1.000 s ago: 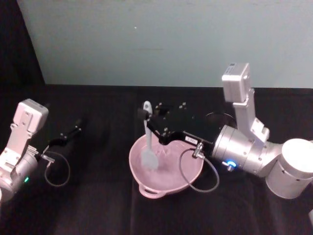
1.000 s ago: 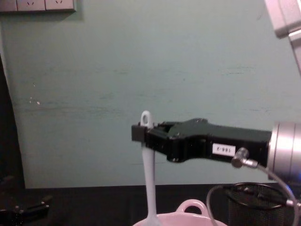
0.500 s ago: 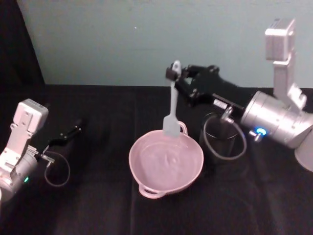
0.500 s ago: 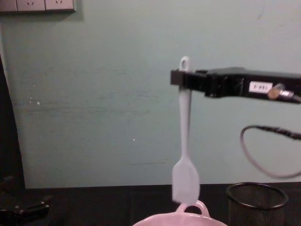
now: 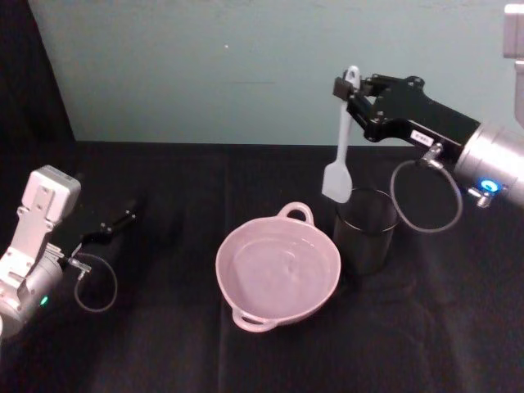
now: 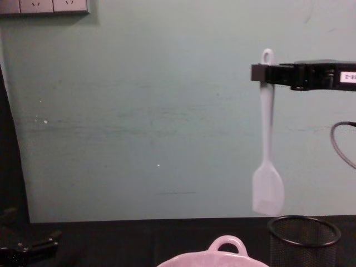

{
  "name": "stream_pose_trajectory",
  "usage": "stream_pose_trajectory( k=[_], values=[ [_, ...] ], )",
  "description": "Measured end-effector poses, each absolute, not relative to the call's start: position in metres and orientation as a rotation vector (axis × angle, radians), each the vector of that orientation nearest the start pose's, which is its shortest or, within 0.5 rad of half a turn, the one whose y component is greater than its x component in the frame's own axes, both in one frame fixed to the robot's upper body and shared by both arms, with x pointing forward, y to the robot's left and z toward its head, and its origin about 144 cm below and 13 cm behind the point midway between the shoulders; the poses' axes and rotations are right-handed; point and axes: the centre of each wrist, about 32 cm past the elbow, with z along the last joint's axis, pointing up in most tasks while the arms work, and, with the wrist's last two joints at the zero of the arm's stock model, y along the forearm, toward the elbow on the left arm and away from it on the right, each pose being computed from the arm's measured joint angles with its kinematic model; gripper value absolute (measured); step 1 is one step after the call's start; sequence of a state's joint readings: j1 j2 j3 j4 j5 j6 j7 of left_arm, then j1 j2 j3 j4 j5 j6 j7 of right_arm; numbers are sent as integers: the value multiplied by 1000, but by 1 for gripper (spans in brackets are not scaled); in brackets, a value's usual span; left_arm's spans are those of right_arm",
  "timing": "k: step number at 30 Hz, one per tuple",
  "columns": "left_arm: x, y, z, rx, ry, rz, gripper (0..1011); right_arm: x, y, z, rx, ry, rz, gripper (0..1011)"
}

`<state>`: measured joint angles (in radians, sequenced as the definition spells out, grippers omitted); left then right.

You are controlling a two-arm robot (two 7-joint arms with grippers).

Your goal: Use the one hand to pick up the spoon and stir the clear water in the bowl.

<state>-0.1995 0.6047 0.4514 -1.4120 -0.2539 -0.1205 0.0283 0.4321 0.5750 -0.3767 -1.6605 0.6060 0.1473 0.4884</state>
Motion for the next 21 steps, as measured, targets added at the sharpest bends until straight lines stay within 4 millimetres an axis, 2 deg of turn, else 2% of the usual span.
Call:
stream_pose_trajectory(
  k=[11, 21],
  values=[
    [489, 310, 1140, 305, -285, 1248, 1005, 538, -293, 1291, 11, -100, -767, 113],
    [489, 310, 1140, 304, -285, 1248, 1005, 544, -303, 1264, 35, -7, -792, 113]
  ],
)
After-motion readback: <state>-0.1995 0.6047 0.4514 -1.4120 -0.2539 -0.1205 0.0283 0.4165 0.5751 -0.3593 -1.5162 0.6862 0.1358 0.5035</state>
